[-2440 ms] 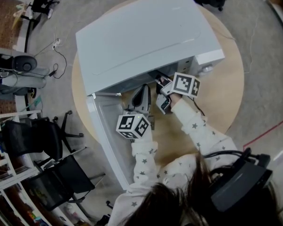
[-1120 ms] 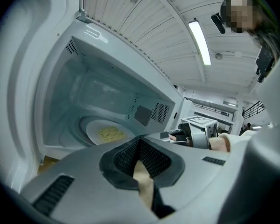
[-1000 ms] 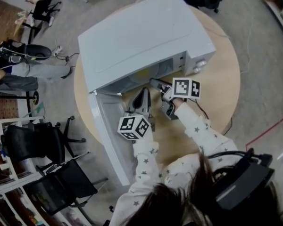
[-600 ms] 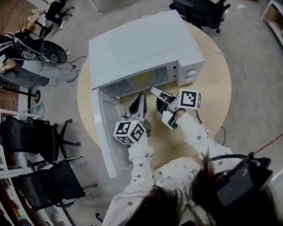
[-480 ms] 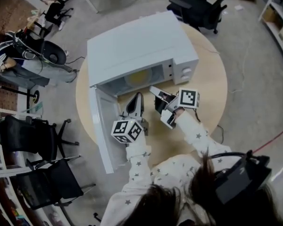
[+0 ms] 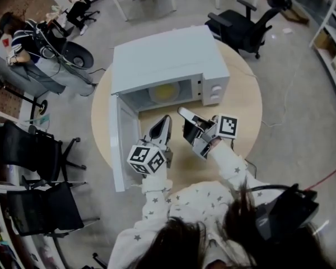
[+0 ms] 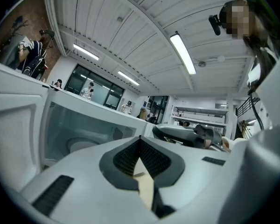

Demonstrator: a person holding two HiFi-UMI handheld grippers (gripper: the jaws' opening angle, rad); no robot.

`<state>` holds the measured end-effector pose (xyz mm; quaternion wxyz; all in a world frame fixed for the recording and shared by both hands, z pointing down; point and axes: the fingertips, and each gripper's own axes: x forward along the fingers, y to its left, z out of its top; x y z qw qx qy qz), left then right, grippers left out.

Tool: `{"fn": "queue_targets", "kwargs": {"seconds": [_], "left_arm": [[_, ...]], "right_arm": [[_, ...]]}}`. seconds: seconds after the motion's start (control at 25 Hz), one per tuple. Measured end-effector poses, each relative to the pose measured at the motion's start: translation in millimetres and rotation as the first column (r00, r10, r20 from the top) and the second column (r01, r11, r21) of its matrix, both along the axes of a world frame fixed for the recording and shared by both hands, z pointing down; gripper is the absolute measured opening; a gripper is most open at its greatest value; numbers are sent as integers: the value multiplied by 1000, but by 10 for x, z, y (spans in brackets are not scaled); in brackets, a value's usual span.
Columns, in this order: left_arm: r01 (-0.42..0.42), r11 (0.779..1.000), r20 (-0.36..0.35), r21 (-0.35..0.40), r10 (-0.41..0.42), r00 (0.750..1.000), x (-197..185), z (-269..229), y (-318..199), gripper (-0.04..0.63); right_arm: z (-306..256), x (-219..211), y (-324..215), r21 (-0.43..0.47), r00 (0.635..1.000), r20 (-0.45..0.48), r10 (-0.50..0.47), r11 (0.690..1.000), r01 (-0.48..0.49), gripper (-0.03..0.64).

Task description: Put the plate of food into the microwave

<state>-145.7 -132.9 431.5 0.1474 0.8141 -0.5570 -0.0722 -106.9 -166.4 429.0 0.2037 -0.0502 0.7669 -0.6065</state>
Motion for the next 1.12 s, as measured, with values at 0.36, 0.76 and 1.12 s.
{"fn": "queue_targets", "kwargs": {"seconds": [0.36,0.76,1.12], "left_arm": [[-112,994,53,17,111,992,300,-173,492,-6],[-121,992,63,45,118,991,349,-345,760,-5],[-110,993,64,48,106,992,333,-447,770,-5]], "right_arm": [[-224,163,445,32,996,69,-62,998,60,6],[-295,322,692,2,991,115,-64,998,64,6],[-303,343,721,6,991,116,-69,998,69,6]]}}
